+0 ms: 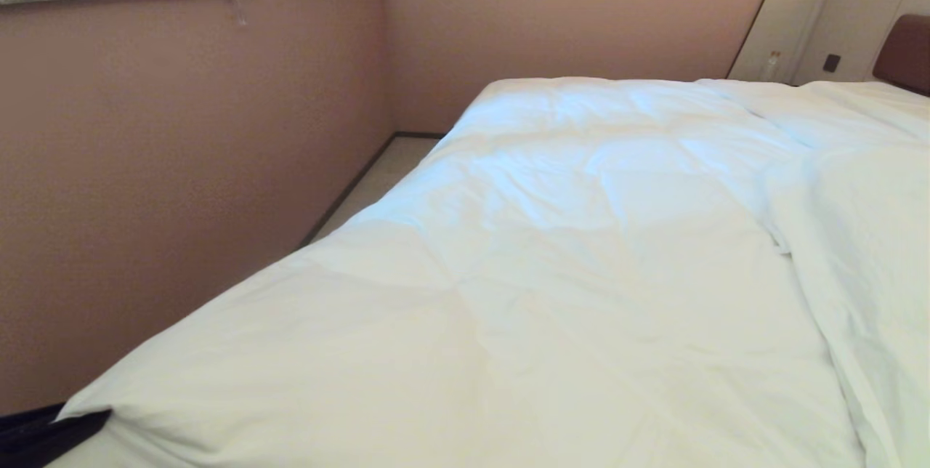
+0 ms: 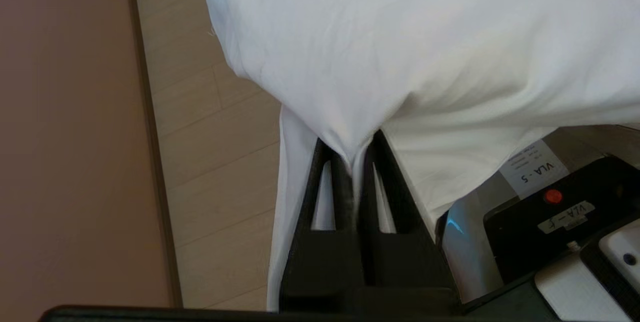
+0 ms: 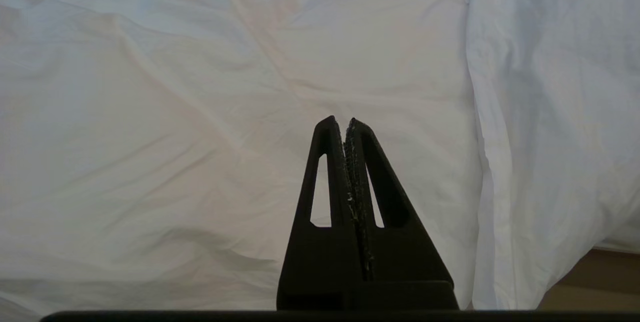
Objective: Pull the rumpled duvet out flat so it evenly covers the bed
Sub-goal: Flatten the corners of the folded blanket
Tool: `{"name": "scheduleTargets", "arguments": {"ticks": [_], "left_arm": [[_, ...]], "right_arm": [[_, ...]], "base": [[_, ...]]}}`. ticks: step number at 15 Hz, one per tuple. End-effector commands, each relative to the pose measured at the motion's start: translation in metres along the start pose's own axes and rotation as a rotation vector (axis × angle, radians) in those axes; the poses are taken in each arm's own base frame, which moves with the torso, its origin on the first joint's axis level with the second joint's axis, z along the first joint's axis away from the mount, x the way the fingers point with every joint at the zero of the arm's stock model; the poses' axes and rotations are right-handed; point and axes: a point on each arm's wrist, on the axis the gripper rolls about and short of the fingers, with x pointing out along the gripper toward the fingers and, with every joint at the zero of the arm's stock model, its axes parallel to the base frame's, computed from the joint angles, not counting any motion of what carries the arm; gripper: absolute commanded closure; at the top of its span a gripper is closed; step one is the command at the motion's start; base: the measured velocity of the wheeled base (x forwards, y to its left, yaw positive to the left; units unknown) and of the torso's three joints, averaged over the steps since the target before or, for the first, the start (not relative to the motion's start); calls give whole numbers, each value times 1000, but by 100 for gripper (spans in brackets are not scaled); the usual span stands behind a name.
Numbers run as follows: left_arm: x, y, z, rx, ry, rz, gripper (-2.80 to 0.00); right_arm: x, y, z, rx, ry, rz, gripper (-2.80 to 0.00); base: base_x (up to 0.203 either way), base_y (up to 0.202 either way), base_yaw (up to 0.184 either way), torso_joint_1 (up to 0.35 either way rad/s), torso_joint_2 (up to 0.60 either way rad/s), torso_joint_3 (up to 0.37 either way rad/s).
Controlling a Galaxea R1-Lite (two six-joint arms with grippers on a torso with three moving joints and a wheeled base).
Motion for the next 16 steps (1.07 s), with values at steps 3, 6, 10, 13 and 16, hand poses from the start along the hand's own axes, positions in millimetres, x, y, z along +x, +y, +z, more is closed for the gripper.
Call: {"name": "scheduleTargets", "arguments": {"ticks": [3,6,10,13,16], "left_arm": [[0,0,0,0,3,-4,-280],[-3,0,0,2,-12,-1,-280],[-3,0,1,1,-21,0,-280],[-3,0,2,0,-24,0,-280],[-3,1,3,-2,-26,0,-280]], "right_arm": [[0,0,0,0,2,2,0],[0,0,0,0,2,2,0],[0,0,0,0,2,2,0],[0,0,0,0,1,2,0],[0,0,0,0,2,2,0]], "base": [[0,0,0,0,0,0],[0,0,0,0,0,0],[0,0,0,0,0,0],[0,0,0,0,0,0],[0,0,0,0,0,0]]}}
